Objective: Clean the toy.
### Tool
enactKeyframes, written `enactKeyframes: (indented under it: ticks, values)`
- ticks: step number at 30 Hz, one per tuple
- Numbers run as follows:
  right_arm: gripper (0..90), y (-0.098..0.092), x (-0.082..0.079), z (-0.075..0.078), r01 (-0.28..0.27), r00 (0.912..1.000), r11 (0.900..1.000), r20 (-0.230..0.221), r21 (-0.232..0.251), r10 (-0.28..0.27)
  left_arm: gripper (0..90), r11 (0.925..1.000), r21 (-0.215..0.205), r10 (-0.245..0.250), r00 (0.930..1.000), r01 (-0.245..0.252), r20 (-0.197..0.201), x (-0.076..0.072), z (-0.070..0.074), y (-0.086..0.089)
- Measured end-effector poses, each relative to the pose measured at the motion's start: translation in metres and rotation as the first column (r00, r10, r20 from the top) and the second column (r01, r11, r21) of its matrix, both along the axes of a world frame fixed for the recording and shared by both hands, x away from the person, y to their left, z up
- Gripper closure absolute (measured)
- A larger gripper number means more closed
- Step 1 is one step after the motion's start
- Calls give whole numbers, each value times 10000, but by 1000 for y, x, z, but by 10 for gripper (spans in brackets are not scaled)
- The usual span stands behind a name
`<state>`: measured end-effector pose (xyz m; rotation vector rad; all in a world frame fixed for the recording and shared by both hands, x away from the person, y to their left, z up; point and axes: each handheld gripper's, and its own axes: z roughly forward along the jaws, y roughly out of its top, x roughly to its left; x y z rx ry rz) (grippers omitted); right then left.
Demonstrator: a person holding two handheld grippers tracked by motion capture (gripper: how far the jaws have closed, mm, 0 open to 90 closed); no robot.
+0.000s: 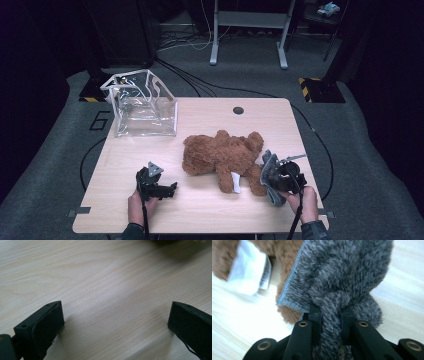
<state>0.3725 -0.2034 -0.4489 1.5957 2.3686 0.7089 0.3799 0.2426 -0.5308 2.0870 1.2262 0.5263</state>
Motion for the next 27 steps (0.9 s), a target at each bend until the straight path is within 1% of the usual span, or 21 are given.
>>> enactKeyframes:
  ticks: [2,3,5,6,7,8,9,11,12,13,14,15,16,18,21,24,27]
  values:
    - [767,3,-2,8,-118,9994,9999,341,86,115,0,10000,-5,5,10000,-5,-2,0,0,0]
    - [767,8,-2,14,-220,9985,9996,514,156,212,0,10000,-6,8,10000,-8,2,0,0,0]
    - [766,18,-1,22,-497,9944,9986,938,182,478,0,10000,-2,8,10000,-8,-2,0,0,0]
    - [766,23,1,25,-653,9928,9975,1024,284,621,0,10000,-2,5,10000,-5,-4,0,0,0]
    - [766,29,2,27,-717,9910,9972,1152,224,687,0,10000,-3,10,10000,-10,1,0,0,0]
    - [765,35,5,27,-892,9891,9959,1189,161,867,0,10000,-3,6,10000,-6,0,0,0,0]
    - [765,40,9,27,-956,9879,9953,1243,135,932,0,10000,-4,8,10000,-8,-3,0,0,0]
    - [763,50,17,24,-1030,9866,9946,1262,-117,1036,0,10000,-6,8,10000,-8,-6,0,0,0]
    - [763,53,21,21,-950,9866,9953,1318,-160,963,0,10000,-5,9,10000,-9,-1,0,0,0]
    - [762,56,25,17,-889,9871,9958,1320,-217,910,0,10000,-8,10,10000,-10,-3,0,0,0]
    - [762,59,28,14,-832,9890,9959,1199,-349,868,0,10000,-2,7,10000,-7,0,0,0,0]
    - [761,60,31,10,-817,9881,9954,1268,-492,873,0,10000,-5,9,10000,-9,0,0,0,0]
    - [761,60,33,7,-711,9902,9955,1154,-629,780,0,10000,-7,8,10000,-8,-1,0,0,0]
    - [760,57,34,3,-601,9919,9974,1092,-408,643,0,10000,-5,8,10000,-8,-5,0,0,0]
    - [760,50,29,4,-463,9942,9981,957,-416,501,0,10000,-8,11,10000,-11,0,0,0,0]
    - [760,42,22,5,-404,9960,9978,778,-523,444,0,10000,-8,9,10000,-9,-4,0,0,0]
    - [760,32,15,2,-306,9972,9979,665,-576,344,0,10000,-3,6,10000,-6,-4,0,0,0]
